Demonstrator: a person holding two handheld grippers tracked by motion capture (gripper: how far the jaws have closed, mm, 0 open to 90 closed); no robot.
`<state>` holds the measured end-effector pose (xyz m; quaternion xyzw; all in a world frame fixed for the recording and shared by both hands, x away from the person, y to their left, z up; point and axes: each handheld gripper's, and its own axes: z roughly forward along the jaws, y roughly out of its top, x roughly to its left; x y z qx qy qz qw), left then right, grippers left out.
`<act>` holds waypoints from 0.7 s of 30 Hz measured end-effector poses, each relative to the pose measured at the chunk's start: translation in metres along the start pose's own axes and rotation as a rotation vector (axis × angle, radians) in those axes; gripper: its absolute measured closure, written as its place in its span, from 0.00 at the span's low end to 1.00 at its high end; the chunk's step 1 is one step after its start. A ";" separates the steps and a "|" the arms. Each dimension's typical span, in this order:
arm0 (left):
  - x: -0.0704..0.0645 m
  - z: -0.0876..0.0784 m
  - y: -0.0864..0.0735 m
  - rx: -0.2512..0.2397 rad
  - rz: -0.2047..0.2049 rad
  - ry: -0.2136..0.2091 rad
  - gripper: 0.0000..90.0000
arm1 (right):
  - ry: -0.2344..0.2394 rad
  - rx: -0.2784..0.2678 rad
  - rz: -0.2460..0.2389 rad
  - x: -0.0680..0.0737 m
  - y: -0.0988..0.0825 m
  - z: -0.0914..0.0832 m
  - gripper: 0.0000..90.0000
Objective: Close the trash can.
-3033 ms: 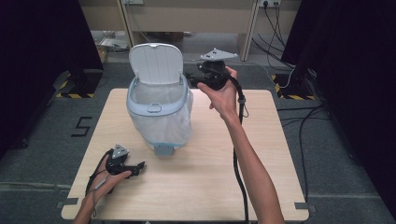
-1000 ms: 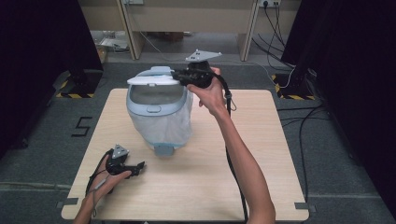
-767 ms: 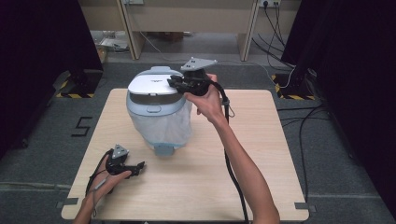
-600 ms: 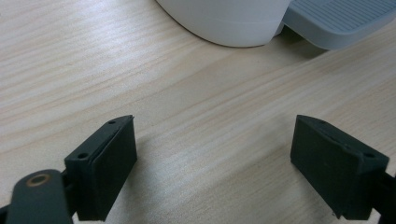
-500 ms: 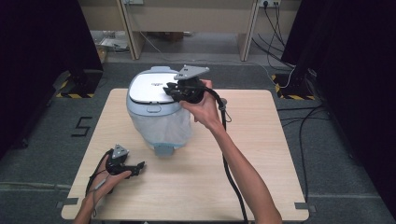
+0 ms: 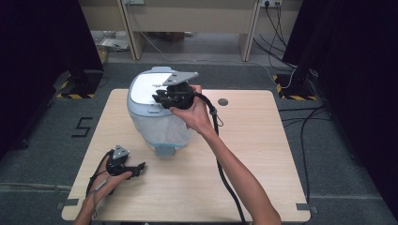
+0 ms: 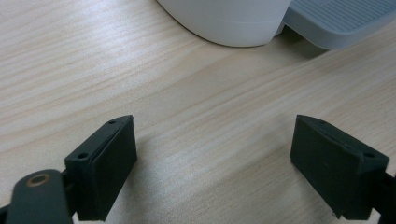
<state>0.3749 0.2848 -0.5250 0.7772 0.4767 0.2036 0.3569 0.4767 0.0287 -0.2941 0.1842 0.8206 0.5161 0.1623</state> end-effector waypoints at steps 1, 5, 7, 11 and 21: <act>0.000 0.000 0.000 0.000 0.000 0.000 0.15 | 0.003 -0.003 0.005 0.001 0.000 0.001 0.83; 0.000 0.000 0.000 0.001 0.000 0.001 0.15 | -0.015 0.000 -0.005 0.005 0.001 0.003 0.83; 0.000 0.000 0.000 0.001 0.000 0.001 0.15 | -0.024 0.004 -0.007 0.007 0.001 0.003 0.85; 0.000 0.000 0.000 0.000 -0.001 0.003 0.15 | -0.047 0.005 -0.020 0.011 0.001 0.003 0.86; 0.000 0.000 0.000 0.000 -0.004 0.001 0.15 | -0.032 0.010 0.020 0.008 -0.004 -0.001 0.71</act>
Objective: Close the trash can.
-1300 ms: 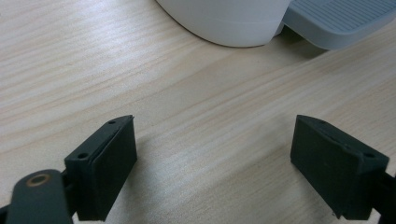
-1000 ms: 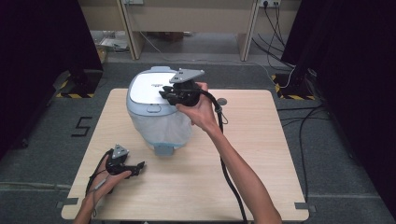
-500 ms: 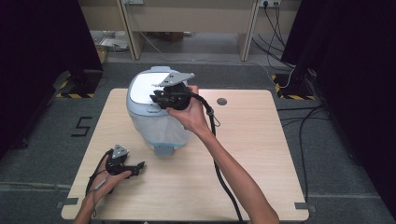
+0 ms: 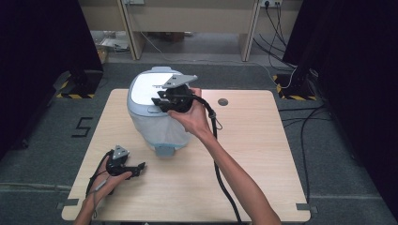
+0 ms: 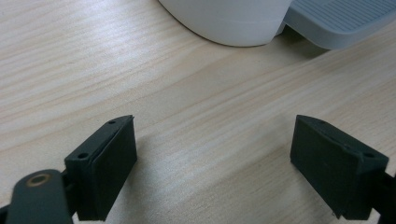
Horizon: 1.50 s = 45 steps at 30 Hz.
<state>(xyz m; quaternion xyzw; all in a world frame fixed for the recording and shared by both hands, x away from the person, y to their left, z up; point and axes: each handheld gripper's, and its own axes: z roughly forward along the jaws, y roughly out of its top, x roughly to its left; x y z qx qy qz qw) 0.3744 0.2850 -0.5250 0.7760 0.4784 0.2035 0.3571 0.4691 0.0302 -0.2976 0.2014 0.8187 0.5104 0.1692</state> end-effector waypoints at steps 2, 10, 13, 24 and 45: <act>0.000 0.000 0.000 0.000 -0.001 0.000 0.15 | -0.013 -0.016 0.015 -0.004 -0.001 -0.004 0.66; 0.000 0.000 0.000 0.000 -0.001 0.001 0.15 | -0.084 -0.079 0.105 -0.020 0.000 -0.029 0.43; 0.000 0.000 0.000 -0.001 -0.001 0.001 0.15 | -0.106 -0.080 0.117 -0.024 -0.002 -0.036 0.41; 0.000 0.000 0.000 -0.001 -0.001 0.001 0.15 | -0.187 -0.062 0.167 -0.046 -0.023 -0.061 0.37; 0.000 0.000 0.000 -0.001 -0.003 0.002 0.15 | -0.270 -0.025 0.241 -0.066 -0.068 -0.091 0.29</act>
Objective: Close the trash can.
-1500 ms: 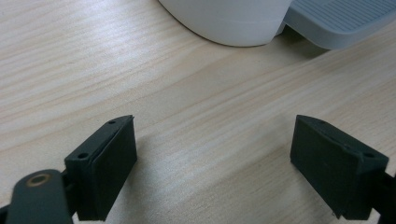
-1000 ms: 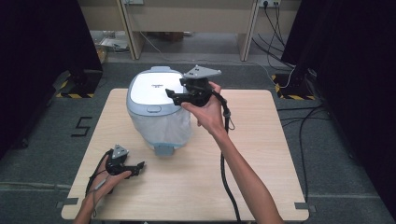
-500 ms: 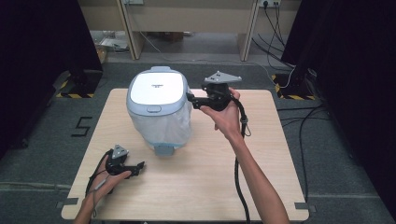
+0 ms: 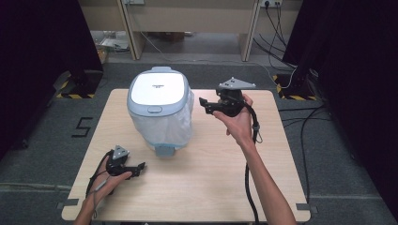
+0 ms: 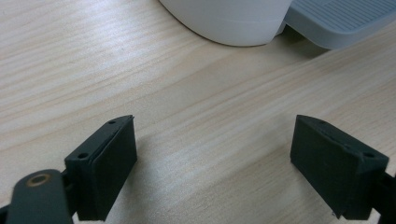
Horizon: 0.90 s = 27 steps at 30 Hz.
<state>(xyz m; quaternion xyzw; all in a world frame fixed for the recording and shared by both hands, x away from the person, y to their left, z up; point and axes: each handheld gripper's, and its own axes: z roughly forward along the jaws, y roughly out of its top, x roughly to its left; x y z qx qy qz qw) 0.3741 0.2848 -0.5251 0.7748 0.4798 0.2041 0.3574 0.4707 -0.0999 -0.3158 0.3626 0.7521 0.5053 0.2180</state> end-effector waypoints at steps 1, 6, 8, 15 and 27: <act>0.000 0.000 0.000 0.000 0.000 0.000 0.15 | -0.001 -0.002 -0.001 -0.001 -0.001 0.000 0.29; 0.000 0.000 0.000 -0.001 0.000 0.001 0.15 | -0.011 -0.003 0.002 -0.002 -0.006 -0.004 0.28; 0.000 0.000 0.000 -0.004 0.000 0.001 0.15 | -0.016 -0.007 0.002 -0.003 -0.007 -0.006 0.28; 0.000 0.000 0.000 0.000 0.001 0.000 0.15 | -0.029 -0.010 0.005 -0.005 -0.012 -0.012 0.27; 0.000 0.000 0.000 -0.001 0.001 0.000 0.15 | -0.064 -0.006 0.016 -0.016 -0.032 -0.022 0.25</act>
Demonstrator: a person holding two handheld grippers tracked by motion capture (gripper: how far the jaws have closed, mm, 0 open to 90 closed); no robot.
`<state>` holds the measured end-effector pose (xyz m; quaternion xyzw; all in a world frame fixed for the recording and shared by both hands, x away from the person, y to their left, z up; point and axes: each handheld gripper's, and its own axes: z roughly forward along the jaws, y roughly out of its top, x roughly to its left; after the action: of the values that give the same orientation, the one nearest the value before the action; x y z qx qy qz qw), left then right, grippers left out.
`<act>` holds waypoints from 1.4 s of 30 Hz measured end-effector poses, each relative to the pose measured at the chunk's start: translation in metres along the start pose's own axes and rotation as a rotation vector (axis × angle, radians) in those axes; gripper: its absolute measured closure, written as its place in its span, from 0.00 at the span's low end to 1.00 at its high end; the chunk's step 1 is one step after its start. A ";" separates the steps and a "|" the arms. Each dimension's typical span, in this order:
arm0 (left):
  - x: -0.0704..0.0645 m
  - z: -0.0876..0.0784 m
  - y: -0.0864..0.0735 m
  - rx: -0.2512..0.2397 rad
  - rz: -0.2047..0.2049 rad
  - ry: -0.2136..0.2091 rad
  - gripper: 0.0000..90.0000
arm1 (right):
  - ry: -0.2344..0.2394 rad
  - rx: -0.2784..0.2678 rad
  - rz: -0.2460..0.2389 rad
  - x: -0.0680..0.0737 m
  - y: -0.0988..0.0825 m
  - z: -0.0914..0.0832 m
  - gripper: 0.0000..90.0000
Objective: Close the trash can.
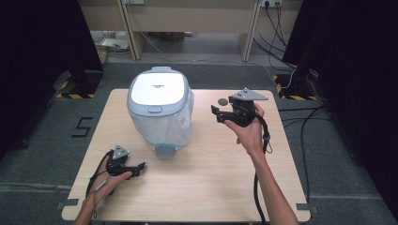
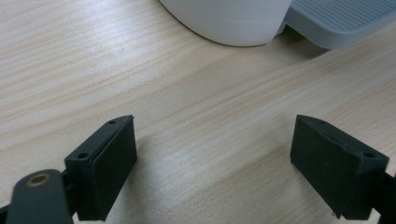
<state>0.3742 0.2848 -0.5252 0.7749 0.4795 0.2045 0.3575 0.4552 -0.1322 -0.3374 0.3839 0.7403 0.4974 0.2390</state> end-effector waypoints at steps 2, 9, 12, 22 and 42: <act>0.000 0.000 0.000 0.000 0.000 0.000 0.15 | 0.000 0.005 0.003 -0.003 -0.005 -0.001 0.25; 0.000 0.000 0.000 0.001 0.000 0.001 0.15 | -0.008 0.013 0.030 -0.010 -0.030 -0.002 0.24; 0.000 0.000 0.000 0.000 -0.003 0.000 0.15 | -0.009 0.026 0.045 -0.012 -0.043 0.000 0.24; 0.000 0.000 0.000 0.000 -0.003 -0.001 0.15 | -0.011 0.064 -0.001 -0.003 -0.072 0.002 0.24; 0.000 0.000 -0.001 -0.003 -0.006 0.003 0.15 | 0.096 0.193 0.026 0.020 -0.132 0.038 0.24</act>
<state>0.3736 0.2846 -0.5255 0.7725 0.4821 0.2051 0.3588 0.4277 -0.1234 -0.4731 0.3906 0.7903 0.4447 0.1586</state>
